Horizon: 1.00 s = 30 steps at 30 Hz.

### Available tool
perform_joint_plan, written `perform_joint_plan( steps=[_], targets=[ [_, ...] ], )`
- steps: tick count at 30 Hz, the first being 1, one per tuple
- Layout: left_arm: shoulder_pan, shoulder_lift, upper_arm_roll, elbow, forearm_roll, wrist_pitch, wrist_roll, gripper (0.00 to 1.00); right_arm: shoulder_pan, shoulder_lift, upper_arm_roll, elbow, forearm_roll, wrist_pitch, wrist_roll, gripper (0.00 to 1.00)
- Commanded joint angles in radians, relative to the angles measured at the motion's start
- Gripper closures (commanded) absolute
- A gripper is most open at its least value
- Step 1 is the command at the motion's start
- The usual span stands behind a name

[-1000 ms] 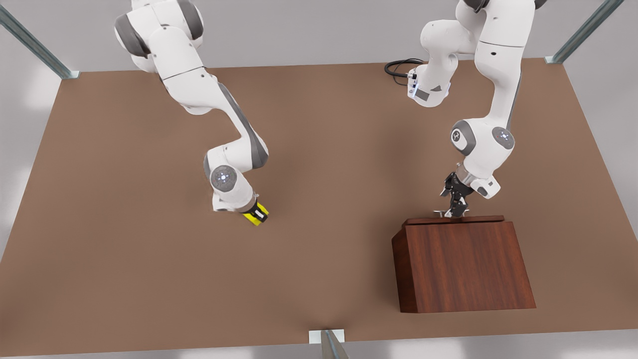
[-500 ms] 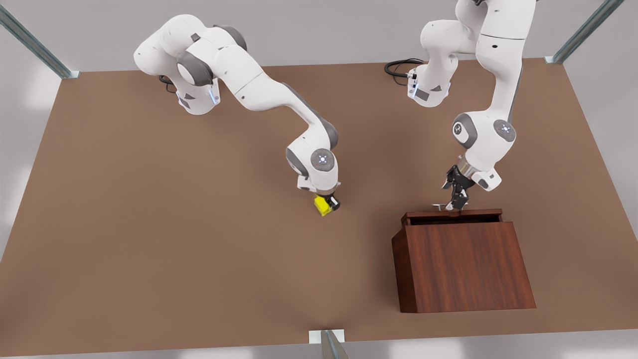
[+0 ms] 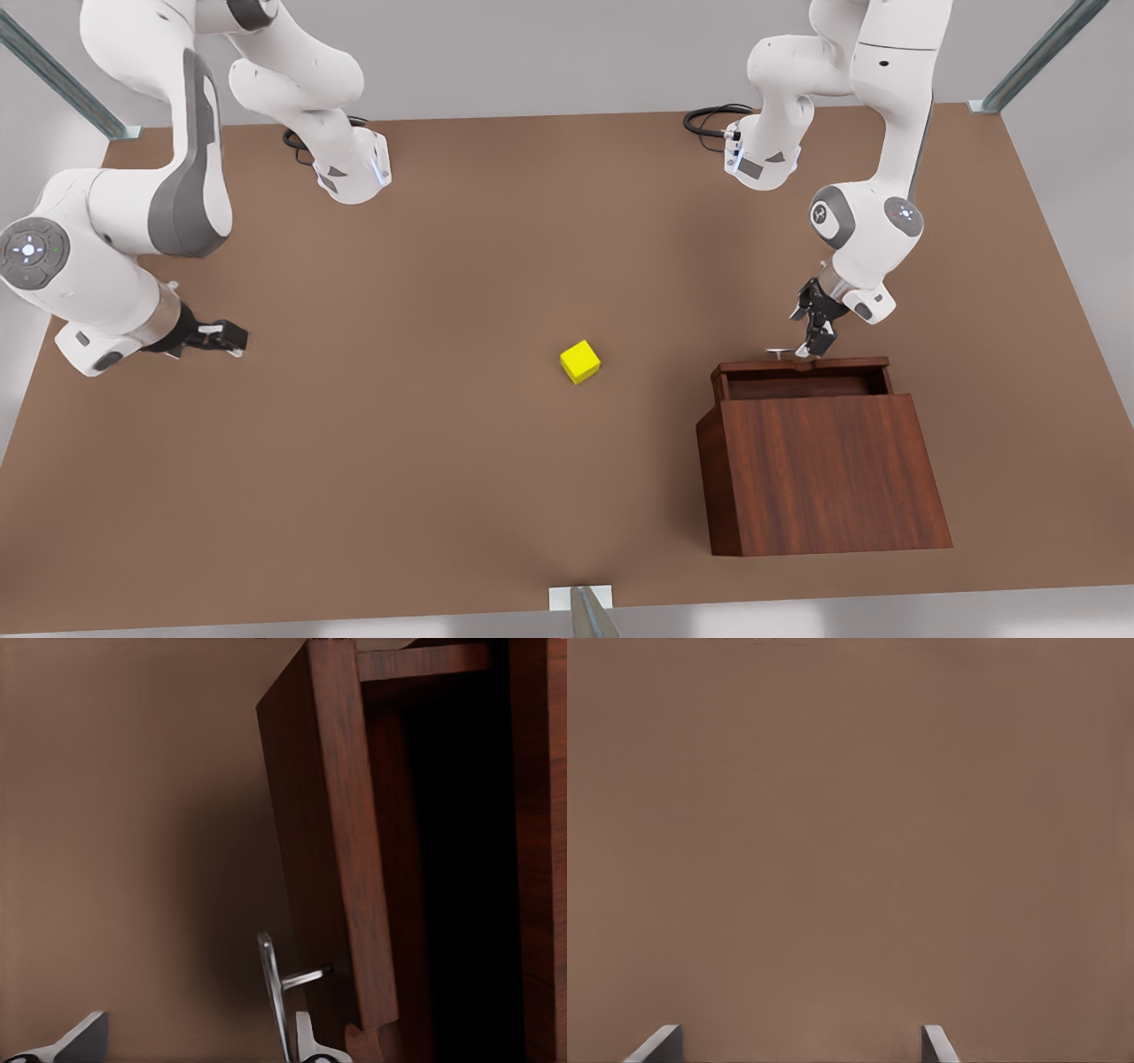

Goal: Open the drawer with left arm, place the square in the middle with right arm, and place the square in the drawer with left arm

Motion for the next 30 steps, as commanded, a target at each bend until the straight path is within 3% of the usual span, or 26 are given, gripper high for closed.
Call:
perform_joint_plan(
  steps=[1, 4, 6, 16, 21, 23, 25, 26, 29, 30],
  targets=[
    [0.010, -0.003, 0.000, -0.007, 0.000, 0.000, 0.000, 0.00, -0.001, 0.004, 0.000, 0.001, -0.001, 0.001, 0.003, 0.00],
    [0.010, -0.024, 0.003, -0.031, 0.000, 0.000, 0.000, 0.00, -0.001, -0.010, 0.005, 0.025, 0.014, 0.002, 0.004, 0.00],
    [0.010, -0.027, 0.003, -0.036, 0.000, -0.002, 0.000, 0.00, -0.015, 0.043, -0.002, 0.142, 0.028, -0.012, 0.012, 0.00],
    [0.010, -0.079, 0.003, -0.085, 0.000, -0.037, -0.002, 0.00, 0.002, 0.031, 0.023, 0.208, 0.048, -0.125, 0.012, 0.00],
    [0.010, -0.141, 0.005, -0.087, 0.000, -0.166, -0.006, 0.00, -0.003, 0.036, 0.020, 0.209, 0.045, -0.121, 0.012, 0.00],
    [0.008, -0.229, 0.008, -0.078, 0.002, -0.255, -0.015, 0.00, -0.001, 0.039, 0.020, 0.209, 0.045, -0.119, 0.012, 0.00],
    [0.008, -0.248, 0.009, 0.031, 0.058, -0.353, -0.008, 0.00, -0.001, 0.040, 0.020, 0.209, 0.045, -0.116, 0.012, 0.00],
    [0.008, -0.193, 0.009, 0.154, 0.187, -0.463, 0.067, 0.00, -0.001, 0.040, 0.020, 0.209, 0.045, -0.113, 0.012, 0.00],
    [0.008, 0.020, 0.014, 0.577, 0.298, -0.859, 0.491, 0.00, -0.001, 0.045, 0.021, 0.209, 0.045, -0.111, 0.012, 0.00],
    [0.008, 0.034, 0.013, 0.642, 0.301, -0.905, 0.575, 0.00, -0.001, 0.047, 0.021, 0.209, 0.045, -0.111, 0.012, 0.00]
  ],
)
